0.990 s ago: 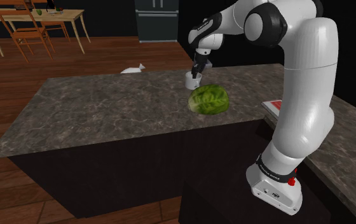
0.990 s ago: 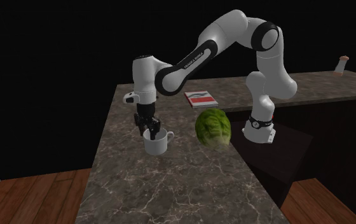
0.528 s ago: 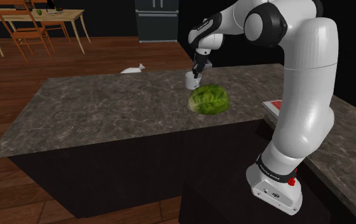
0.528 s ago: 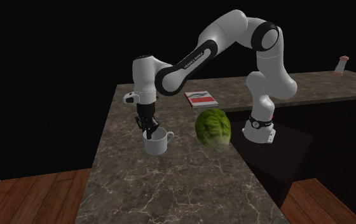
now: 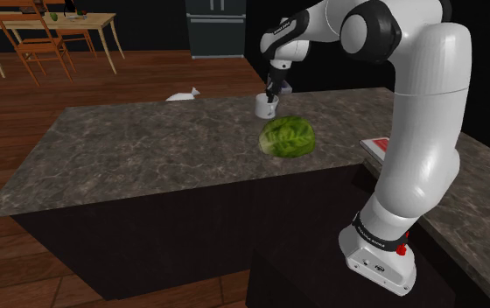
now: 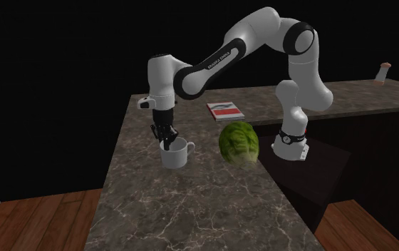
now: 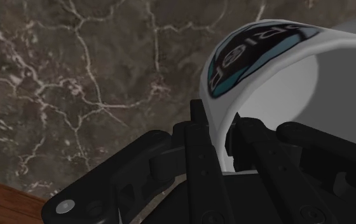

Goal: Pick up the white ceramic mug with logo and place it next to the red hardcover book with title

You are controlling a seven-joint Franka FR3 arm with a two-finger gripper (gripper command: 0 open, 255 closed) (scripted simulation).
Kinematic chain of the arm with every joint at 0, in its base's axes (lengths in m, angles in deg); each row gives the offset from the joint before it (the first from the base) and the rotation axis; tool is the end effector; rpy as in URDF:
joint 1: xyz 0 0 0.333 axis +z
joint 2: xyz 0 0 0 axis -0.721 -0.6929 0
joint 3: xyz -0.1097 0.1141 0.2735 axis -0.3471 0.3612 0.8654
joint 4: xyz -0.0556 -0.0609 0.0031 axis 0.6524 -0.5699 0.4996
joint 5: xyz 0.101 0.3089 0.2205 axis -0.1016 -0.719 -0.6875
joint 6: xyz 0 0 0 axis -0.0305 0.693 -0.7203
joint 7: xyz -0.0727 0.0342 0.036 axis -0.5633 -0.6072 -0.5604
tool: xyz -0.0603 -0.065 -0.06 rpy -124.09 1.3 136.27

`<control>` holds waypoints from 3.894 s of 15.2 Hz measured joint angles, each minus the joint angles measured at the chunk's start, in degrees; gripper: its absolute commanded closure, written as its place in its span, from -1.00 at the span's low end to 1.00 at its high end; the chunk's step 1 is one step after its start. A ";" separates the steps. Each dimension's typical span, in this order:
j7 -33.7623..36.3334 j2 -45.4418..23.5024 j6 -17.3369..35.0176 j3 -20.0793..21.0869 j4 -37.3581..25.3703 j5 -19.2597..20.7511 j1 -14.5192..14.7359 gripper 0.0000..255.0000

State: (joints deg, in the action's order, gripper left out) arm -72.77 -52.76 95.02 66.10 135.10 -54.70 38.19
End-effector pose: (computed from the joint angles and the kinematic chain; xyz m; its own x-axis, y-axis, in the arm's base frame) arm 0.5947 -0.2752 0.3610 0.9879 0.1245 0.0924 0.1297 -0.9902 -0.0527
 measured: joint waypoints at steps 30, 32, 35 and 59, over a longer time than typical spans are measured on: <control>-2.49 11.28 -14.60 -3.83 -3.47 4.66 -2.62 1.00; -4.64 12.47 -14.17 -4.74 -1.69 4.88 -3.78 1.00; -7.97 15.24 -13.63 -6.32 1.82 5.74 -5.51 1.00; -40.28 13.38 -17.95 -20.20 0.48 3.30 -23.76 1.00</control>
State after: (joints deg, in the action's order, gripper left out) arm -113.04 -39.38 77.07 45.90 135.58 -51.40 14.43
